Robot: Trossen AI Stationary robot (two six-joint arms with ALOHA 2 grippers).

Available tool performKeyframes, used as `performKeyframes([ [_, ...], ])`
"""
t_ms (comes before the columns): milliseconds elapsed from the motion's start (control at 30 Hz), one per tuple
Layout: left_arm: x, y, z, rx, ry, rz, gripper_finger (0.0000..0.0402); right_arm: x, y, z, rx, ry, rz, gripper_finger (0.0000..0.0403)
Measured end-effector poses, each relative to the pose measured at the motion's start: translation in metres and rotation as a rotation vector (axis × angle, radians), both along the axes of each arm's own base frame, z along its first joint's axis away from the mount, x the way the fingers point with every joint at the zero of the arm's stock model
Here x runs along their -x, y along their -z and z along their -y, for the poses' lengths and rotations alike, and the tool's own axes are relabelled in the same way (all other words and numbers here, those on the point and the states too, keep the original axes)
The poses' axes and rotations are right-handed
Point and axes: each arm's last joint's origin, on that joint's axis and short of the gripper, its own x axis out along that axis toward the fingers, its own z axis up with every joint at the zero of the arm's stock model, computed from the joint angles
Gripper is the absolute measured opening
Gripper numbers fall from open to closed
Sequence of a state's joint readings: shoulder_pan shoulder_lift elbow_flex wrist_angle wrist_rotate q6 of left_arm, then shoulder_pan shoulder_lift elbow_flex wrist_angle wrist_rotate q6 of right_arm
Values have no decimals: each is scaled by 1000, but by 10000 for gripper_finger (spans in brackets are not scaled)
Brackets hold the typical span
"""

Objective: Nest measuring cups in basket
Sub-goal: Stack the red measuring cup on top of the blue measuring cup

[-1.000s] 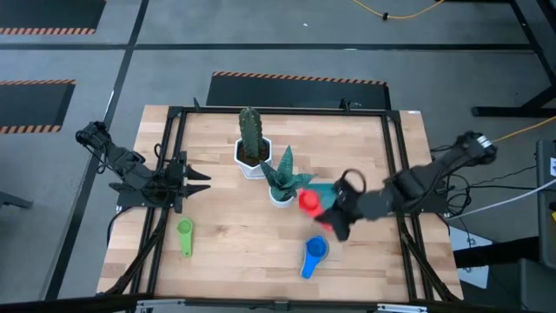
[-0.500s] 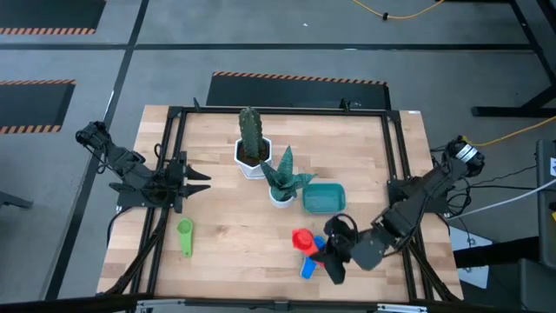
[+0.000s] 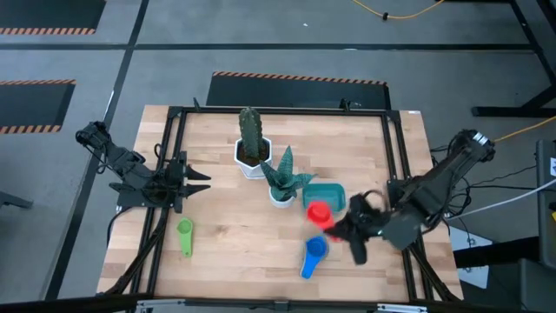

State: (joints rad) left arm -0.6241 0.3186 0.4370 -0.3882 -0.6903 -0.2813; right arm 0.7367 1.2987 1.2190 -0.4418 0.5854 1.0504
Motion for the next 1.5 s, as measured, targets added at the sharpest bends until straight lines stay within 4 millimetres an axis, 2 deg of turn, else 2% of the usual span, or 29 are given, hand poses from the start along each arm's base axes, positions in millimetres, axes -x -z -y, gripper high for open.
performKeyframes([
  [200, 0, 0, 0, 0, 0, 0, 110, 21, -25, 34, 275, 49, 83, 14],
  [333, 0, 0, 0, 0, 0, 0, 110, 25, -22, 56, 374, 135, 43, 14],
  [433, 0, 0, 0, 4, -1, 1, 110, 21, 6, 60, 286, 141, 12, 14],
  [533, 0, 0, 0, 4, -1, 0, 110, 15, 49, 55, 111, 111, 22, 14],
  [633, 0, 0, 0, 3, -2, 0, 110, 13, 82, 51, -105, 95, 104, 14],
  [733, 0, 0, 0, 6, -2, 2, 110, 15, 105, 51, -277, 93, 225, 14],
  [900, -7, -4, 5, 67, -10, 41, 110, 22, 134, 56, -400, 110, 323, 14],
  [1100, -29, -7, 21, 97, -9, 68, 110, 17, 155, 54, -414, 144, 271, 14],
  [1333, -67, -5, 46, 155, -17, 155, 110, 1, 159, 38, -401, 104, 233, 14],
  [1500, -95, -3, 57, 126, -13, 223, 110, -10, 159, 22, -392, 87, 220, 14],
])
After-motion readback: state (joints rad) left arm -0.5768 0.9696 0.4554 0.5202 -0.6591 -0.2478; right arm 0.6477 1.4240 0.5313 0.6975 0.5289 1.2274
